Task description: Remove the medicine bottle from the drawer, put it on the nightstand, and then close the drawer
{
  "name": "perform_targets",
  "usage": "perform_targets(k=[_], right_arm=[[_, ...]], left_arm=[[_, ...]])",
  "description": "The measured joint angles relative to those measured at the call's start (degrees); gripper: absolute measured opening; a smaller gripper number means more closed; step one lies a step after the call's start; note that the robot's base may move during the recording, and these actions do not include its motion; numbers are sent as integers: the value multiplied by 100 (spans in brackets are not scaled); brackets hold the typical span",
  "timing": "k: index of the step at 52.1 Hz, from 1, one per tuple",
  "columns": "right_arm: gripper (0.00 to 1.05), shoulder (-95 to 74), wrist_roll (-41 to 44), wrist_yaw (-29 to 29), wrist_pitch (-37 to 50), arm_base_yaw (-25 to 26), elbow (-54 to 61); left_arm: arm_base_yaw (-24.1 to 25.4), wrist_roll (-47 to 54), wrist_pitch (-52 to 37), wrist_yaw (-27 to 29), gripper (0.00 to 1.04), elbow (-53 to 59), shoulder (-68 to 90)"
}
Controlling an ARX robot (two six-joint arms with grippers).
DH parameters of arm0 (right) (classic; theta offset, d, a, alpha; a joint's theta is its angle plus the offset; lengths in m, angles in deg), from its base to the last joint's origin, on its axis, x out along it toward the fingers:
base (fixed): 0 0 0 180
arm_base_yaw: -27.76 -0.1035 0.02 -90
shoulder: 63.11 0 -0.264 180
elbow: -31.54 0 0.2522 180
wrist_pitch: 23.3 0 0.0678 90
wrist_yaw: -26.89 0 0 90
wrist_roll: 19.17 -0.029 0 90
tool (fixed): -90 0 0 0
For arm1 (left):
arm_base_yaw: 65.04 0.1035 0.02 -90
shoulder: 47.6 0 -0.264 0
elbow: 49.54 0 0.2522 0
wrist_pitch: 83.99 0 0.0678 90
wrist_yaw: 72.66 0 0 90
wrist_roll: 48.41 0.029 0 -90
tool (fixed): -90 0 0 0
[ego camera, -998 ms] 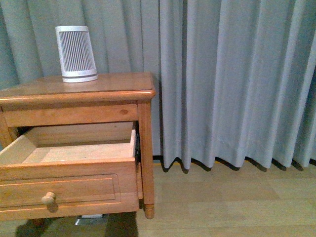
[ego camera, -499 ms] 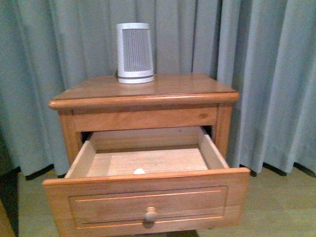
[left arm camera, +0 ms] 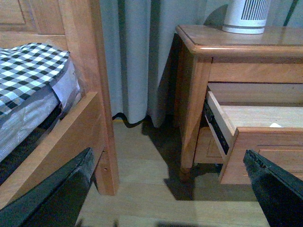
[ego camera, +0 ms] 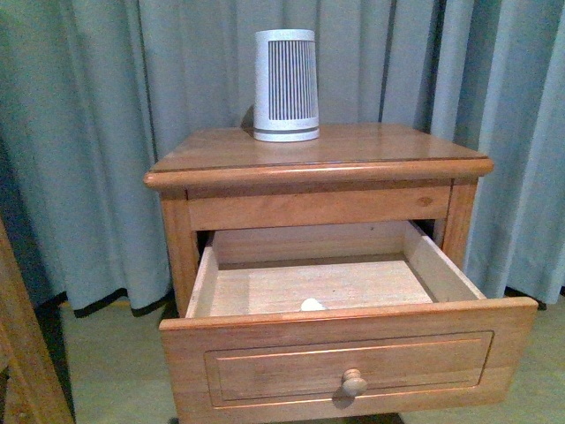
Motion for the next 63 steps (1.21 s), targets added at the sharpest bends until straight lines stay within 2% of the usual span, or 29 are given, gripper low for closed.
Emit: perform_targets(k=[10,27,46,63], right_arm=[[98,-2605,-223,-470,-874,-184,-2105],[98,-5608,-275,-994,-1759,-758,-5007],[98,-7969,-391,-1294,-2820,-1139,-7228],[98,-9088,-254,-1296,-3335,-1495,-8662]], left_arm=[[0,0,0,2,98,0,0],[0,0,0,2,98,0,0],[0,0,0,2,98,0,0],[0,0,0,2,98,0,0]])
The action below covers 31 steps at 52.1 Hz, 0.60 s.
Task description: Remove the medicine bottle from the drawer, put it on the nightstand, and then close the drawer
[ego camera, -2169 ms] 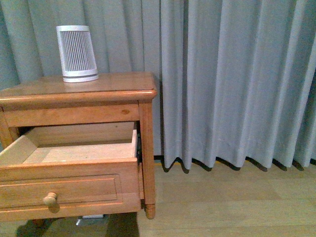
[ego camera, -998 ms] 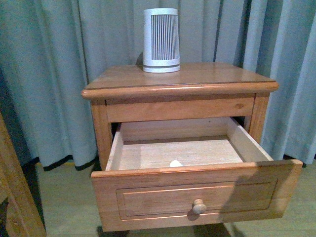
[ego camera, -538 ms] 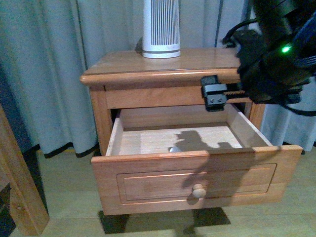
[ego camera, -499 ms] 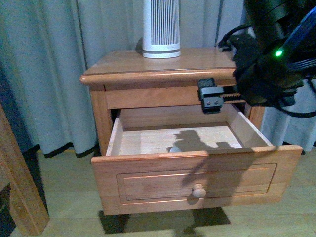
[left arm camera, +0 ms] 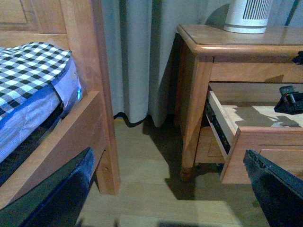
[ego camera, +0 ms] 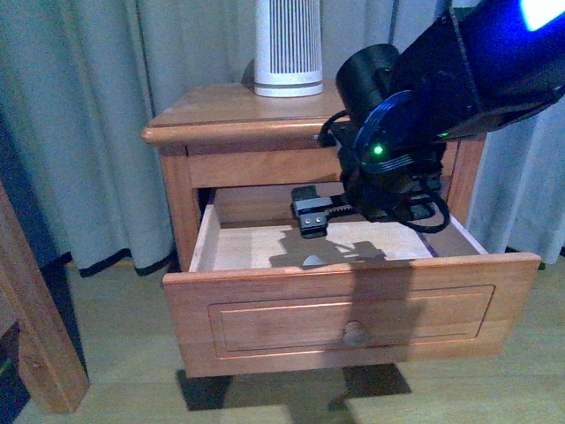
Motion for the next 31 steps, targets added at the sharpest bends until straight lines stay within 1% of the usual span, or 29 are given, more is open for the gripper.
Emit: perform_targets(k=[11,31], right_arm=[[98,-435,-2,-55,-254,-31,-492],[98,-907,-2,-190,-400,-61,-706]], left_arm=[[0,0,0,0,98,-2,0],[0,0,0,0,98,0,0]])
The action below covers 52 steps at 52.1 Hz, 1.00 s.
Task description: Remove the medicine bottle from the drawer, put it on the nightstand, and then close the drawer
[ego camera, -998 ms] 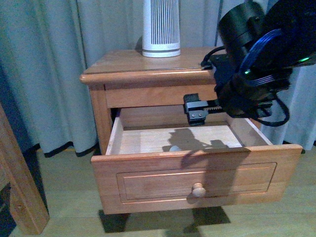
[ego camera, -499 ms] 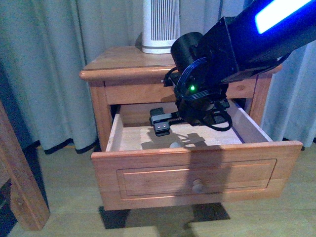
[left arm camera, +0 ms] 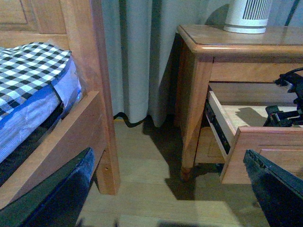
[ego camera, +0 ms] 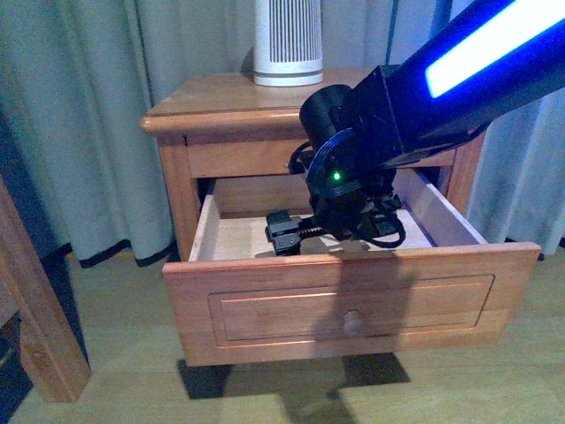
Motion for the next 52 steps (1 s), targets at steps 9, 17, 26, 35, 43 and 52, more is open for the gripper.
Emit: perform_targets(k=[9,17,26,35,43,52], right_arm=[[98,-107,0,-22,4,-11,-50],[98,-118,24,-20,50,-22,-50],[74,-153,55,-22,199,-48,-48],[45,-155,61,-24,249,-70,-22],[28,-155,61,-11,258,-70,-7],[28,-129,79,37,326,-68,61]], left_arm=[[0,0,0,0,98,0,0],[0,0,0,0,98,0,0],[0,0,0,0,98,0,0],[0,0,0,0,98,0,0],[0,0,0,0,98,0,0],[0,0,0,0,98,0,0]])
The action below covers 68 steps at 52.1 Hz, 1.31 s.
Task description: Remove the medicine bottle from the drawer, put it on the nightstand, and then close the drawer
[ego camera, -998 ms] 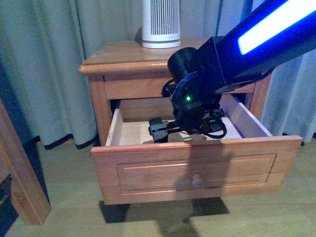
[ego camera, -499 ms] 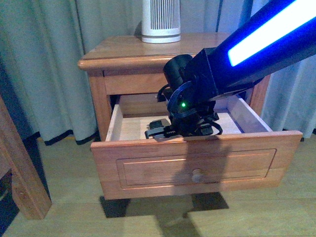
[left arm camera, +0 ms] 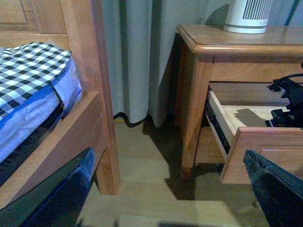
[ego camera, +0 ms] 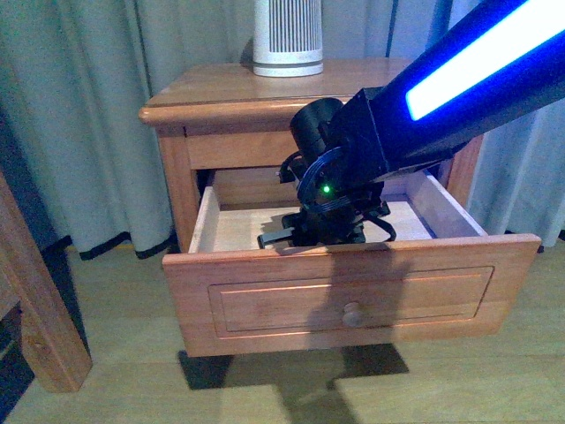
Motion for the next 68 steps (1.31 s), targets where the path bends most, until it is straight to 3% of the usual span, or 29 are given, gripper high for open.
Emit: perform_targets(k=[14,28,38,53,68], right_arm=[[28,573,225,87,356,-20,621],[28,2389,184,39,481,-129,1589],[28,3230,402,428,809,162,1777],[28,2750,623,1014,605,1032,238],[28,922,715,1606,68,1373,-2186]], left_arm=[[0,0,0,0,98,-2,0],[0,0,0,0,98,0,0],[0,0,0,0,98,0,0],[0,0,0,-2,98,0,0],[0,0,0,0,98,0,0]])
